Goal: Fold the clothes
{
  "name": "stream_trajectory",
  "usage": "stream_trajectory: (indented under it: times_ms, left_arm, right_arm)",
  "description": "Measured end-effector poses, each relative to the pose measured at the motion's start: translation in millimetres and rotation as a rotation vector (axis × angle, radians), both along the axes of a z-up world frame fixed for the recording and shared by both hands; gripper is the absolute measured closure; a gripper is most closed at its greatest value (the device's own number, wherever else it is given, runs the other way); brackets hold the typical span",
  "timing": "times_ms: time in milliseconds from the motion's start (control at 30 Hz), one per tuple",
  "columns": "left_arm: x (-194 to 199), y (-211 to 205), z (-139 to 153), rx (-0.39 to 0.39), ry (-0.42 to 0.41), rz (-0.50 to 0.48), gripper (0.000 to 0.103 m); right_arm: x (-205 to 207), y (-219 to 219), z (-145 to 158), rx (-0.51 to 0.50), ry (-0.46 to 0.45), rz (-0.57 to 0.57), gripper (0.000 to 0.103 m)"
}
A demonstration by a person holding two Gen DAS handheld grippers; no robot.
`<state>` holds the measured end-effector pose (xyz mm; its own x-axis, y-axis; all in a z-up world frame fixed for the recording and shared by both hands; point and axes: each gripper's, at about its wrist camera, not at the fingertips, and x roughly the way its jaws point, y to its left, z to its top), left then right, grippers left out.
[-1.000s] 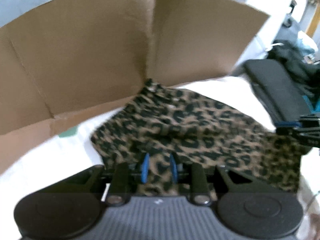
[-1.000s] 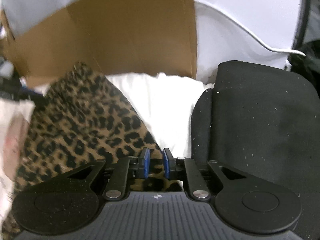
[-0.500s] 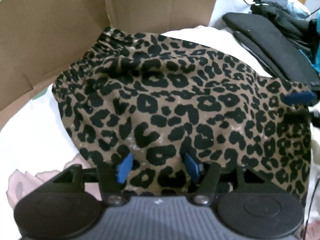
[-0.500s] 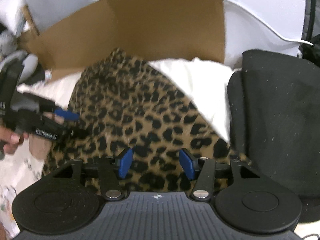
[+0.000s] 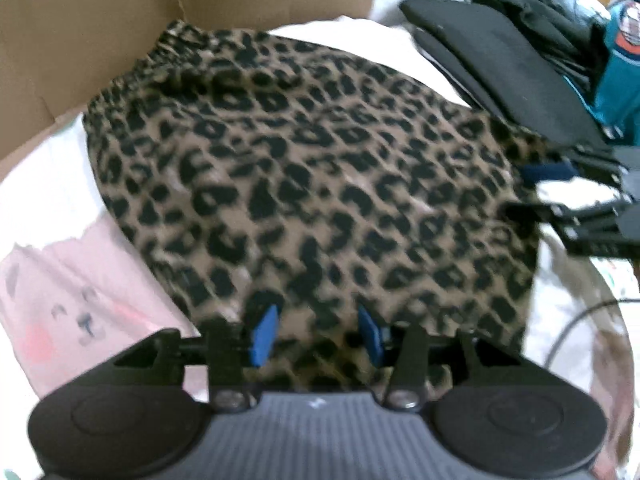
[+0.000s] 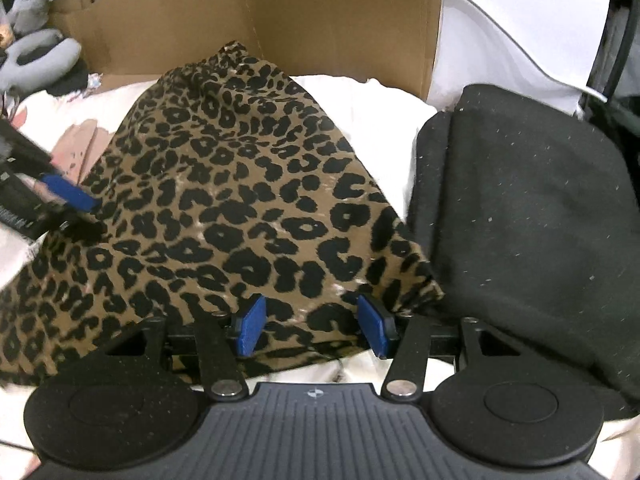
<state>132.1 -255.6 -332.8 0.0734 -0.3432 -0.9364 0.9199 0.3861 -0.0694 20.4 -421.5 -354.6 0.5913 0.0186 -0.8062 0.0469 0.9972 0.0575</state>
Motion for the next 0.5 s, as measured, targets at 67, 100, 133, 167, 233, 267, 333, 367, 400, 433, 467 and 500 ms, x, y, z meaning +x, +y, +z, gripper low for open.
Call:
stream_trajectory:
  times_ms: [67, 100, 133, 167, 233, 267, 333, 367, 400, 433, 467, 500]
  left_arm:
    - [-11.1, 4.9, 1.3, 0.008, 0.010, 0.025, 0.056]
    - [-16.0, 8.5, 1.7, 0.019, 0.019, 0.042, 0.057]
    - [-21.4, 12.2, 2.1, 0.032, 0.024, 0.049, 0.059]
    - [-25.6, 16.0, 2.9, 0.040, 0.027, 0.056, 0.062]
    - [-30.3, 23.1, 4.3, 0.040, 0.053, 0.079, 0.064]
    - [-31.0, 26.6, 5.2, 0.035, 0.071, 0.092, 0.066]
    - [-29.9, 34.9, 10.5, 0.021, 0.080, 0.107, 0.070]
    - [-28.8, 39.4, 13.4, 0.012, 0.085, 0.115, 0.070]
    - [-25.5, 45.4, 18.2, -0.006, 0.092, 0.125, 0.070]
    - [-21.9, 51.5, 23.1, -0.021, 0.097, 0.133, 0.070]
    - [-17.4, 58.7, 27.9, -0.025, 0.094, 0.128, 0.069]
    - [-13.2, 64.8, 32.5, -0.028, 0.089, 0.122, 0.069]
  right_arm:
    - [-3.4, -6.3, 0.7, 0.033, -0.012, -0.020, 0.046]
    - [-5.2, -9.7, 1.8, 0.053, -0.018, -0.032, 0.046]
    - [-7.2, -13.2, 4.4, 0.079, -0.027, -0.046, 0.046]
    - [-9.6, -16.0, 7.5, 0.102, -0.040, -0.057, 0.045]
    - [-15.0, -22.2, 16.0, 0.135, -0.066, -0.072, 0.045]
    - [-17.6, -25.0, 20.4, 0.148, -0.078, -0.078, 0.045]
    - [-21.4, -30.4, 29.3, 0.179, -0.100, -0.096, 0.045]
    - [-22.2, -31.1, 33.6, 0.190, -0.107, -0.104, 0.045]
    - [-22.6, -30.9, 38.9, 0.196, -0.114, -0.110, 0.045]
    - [-22.2, -29.2, 44.6, 0.199, -0.122, -0.110, 0.045]
    - [-21.5, -27.3, 50.2, 0.202, -0.130, -0.110, 0.045]
    - [-19.9, -24.8, 56.0, 0.204, -0.140, -0.114, 0.045]
